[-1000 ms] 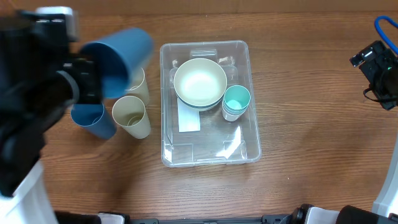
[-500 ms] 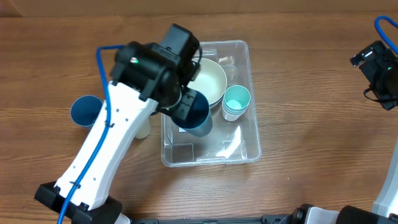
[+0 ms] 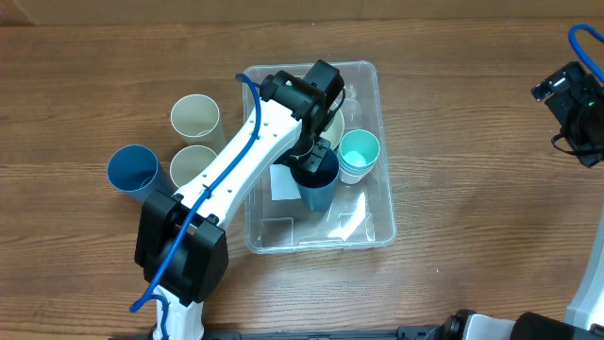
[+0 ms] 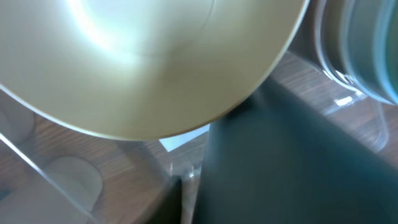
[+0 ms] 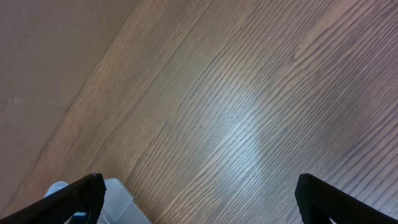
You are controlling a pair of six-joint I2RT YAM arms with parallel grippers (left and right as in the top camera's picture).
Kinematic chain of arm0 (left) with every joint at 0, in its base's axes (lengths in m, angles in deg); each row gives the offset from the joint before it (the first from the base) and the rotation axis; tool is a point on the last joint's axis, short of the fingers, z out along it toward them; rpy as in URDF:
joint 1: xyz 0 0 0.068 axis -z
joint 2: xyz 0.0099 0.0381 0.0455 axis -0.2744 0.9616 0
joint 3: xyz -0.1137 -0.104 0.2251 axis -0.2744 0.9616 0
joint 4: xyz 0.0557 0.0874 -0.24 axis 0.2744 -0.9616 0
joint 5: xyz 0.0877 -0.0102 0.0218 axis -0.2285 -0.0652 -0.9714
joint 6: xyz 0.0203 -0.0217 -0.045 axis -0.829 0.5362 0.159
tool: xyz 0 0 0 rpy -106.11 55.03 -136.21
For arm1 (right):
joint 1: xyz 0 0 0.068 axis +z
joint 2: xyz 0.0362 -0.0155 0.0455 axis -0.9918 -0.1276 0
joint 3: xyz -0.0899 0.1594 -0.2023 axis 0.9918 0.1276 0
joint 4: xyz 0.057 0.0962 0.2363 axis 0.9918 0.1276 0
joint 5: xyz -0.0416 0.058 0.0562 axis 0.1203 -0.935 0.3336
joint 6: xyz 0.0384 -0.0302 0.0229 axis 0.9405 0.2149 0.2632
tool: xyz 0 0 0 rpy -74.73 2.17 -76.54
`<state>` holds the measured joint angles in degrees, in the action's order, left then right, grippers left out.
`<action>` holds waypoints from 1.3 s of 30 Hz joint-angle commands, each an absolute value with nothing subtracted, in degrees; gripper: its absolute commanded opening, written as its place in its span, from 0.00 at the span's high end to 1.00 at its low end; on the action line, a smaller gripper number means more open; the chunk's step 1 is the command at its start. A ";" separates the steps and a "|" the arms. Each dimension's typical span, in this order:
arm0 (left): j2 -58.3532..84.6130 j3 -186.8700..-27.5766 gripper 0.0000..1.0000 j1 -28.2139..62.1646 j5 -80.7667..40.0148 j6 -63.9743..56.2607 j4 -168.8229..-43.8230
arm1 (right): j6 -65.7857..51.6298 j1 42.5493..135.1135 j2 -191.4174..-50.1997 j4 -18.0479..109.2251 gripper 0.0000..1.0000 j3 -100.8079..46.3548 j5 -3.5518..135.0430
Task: Pack container
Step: 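Place the dark blue cup in the bin beside the mint cup, then grasp the second dark blue cup with the left gripper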
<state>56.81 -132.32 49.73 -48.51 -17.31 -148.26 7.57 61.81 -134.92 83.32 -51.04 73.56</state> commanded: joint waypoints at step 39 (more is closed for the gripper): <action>41.80 -109.23 0.88 -6.66 -46.45 -10.27 -142.33 | 7.98 62.02 -134.46 83.17 0.00 -51.21 73.54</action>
<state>39.00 -110.41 -6.66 -48.72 -10.08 -143.18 7.54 61.81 -134.92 83.37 -51.02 73.58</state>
